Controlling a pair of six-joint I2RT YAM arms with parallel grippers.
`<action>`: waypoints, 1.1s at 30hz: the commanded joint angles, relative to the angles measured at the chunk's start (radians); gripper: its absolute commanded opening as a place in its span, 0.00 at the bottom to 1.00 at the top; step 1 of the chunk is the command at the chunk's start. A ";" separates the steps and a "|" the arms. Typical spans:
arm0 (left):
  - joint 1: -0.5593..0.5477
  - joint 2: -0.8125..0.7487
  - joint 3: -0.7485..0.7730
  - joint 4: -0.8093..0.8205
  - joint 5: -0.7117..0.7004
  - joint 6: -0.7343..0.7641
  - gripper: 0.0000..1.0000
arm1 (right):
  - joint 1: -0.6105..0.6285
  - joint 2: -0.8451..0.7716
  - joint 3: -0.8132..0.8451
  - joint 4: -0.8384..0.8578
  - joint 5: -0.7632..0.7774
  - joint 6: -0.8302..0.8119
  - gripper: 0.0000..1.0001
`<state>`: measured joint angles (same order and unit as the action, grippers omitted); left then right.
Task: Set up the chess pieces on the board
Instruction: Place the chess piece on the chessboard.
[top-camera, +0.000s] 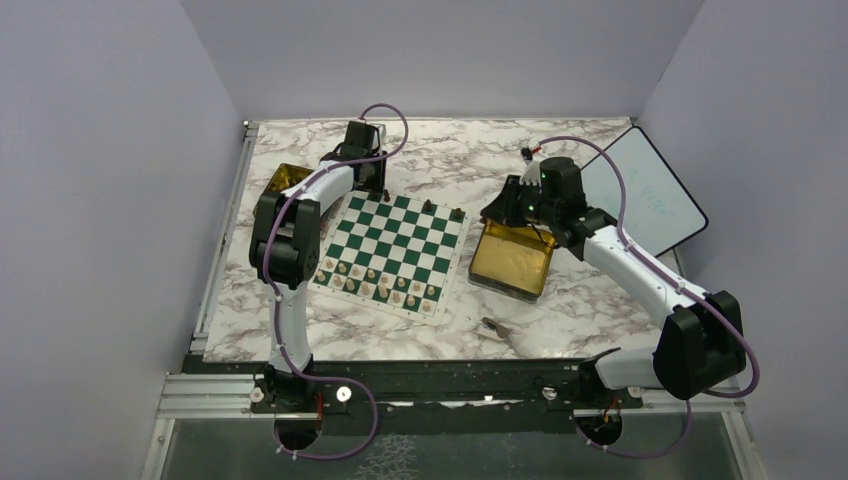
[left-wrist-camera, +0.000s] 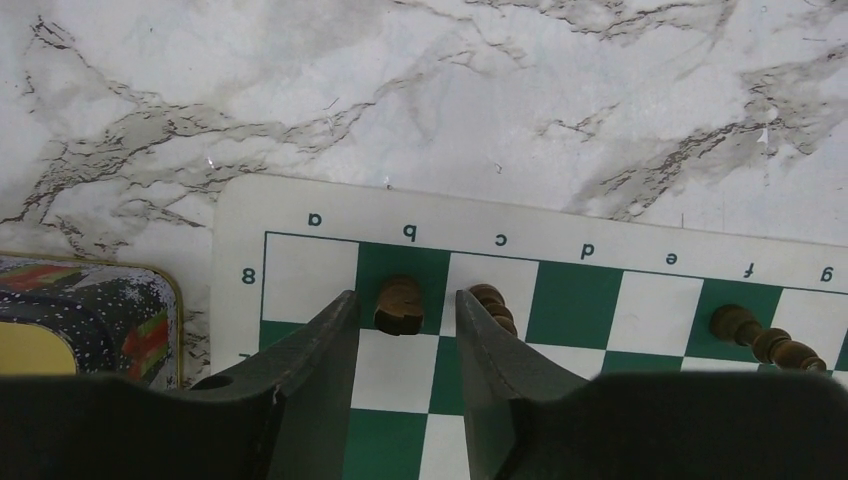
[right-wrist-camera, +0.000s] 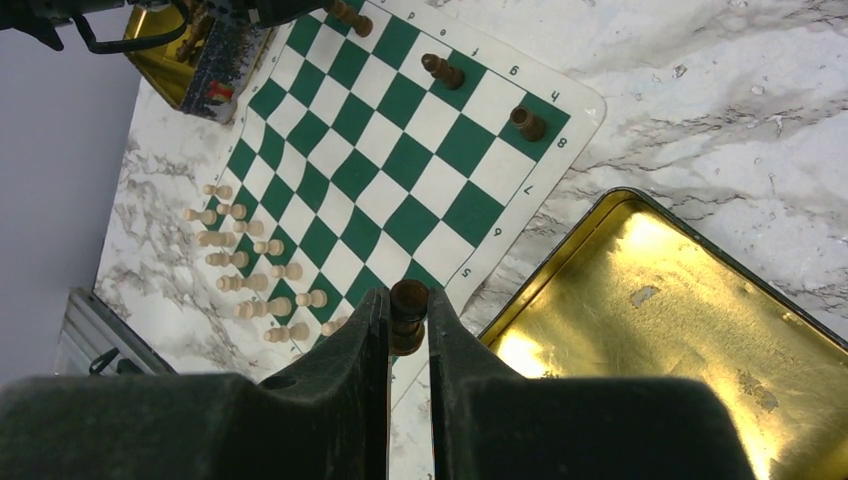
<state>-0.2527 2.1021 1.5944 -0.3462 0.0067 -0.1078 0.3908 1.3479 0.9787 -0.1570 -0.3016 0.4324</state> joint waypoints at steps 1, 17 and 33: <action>-0.002 -0.030 0.036 -0.029 0.043 -0.002 0.43 | 0.003 -0.013 -0.017 0.032 -0.014 -0.026 0.15; 0.001 -0.302 0.007 -0.062 0.532 -0.056 0.49 | 0.003 -0.027 -0.075 0.304 -0.150 -0.131 0.15; -0.080 -0.620 -0.504 0.599 0.942 -0.291 0.62 | 0.003 0.051 0.020 0.333 -0.122 0.257 0.14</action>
<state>-0.2920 1.5478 1.0889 0.1051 0.8783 -0.3889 0.3912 1.3853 0.9707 0.1341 -0.4301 0.5705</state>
